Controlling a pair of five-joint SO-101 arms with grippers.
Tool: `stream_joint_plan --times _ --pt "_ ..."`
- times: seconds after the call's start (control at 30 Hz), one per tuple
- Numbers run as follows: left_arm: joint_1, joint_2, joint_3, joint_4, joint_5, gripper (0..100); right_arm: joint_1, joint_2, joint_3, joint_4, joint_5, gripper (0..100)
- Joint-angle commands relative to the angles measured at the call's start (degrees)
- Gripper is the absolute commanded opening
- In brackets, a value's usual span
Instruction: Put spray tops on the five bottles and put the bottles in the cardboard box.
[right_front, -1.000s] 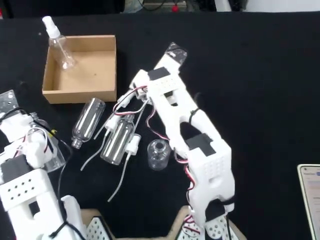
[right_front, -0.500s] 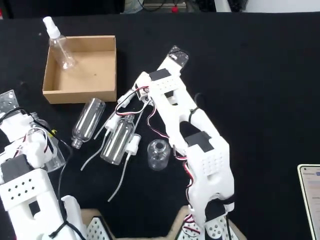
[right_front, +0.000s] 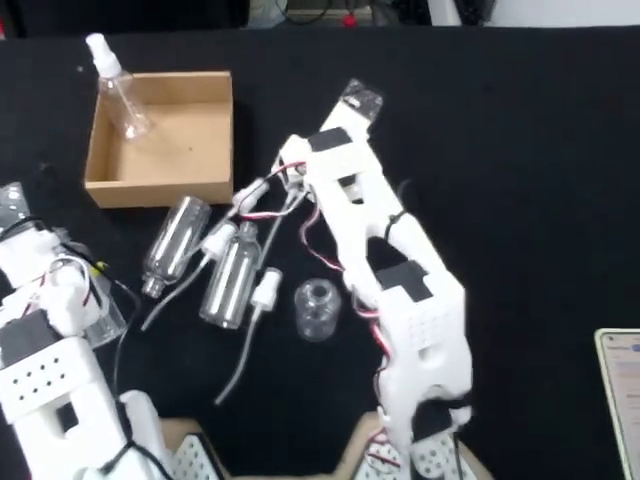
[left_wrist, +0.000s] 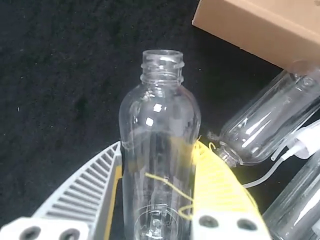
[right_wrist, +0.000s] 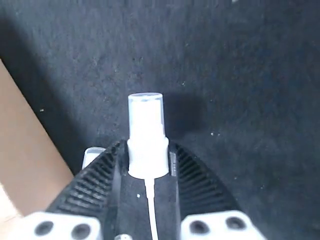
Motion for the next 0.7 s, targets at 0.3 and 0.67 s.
stream_joint_plan --times 0.3,0.67 --pt "-0.04 -1.05 -0.92 -0.18 -0.18 11 5.80 -20.62 -3.21 9.58 7.74 2.5" --pt "11.21 -7.12 -9.19 -0.35 0.26 11 9.85 -47.08 -2.77 12.22 15.38 2.5"
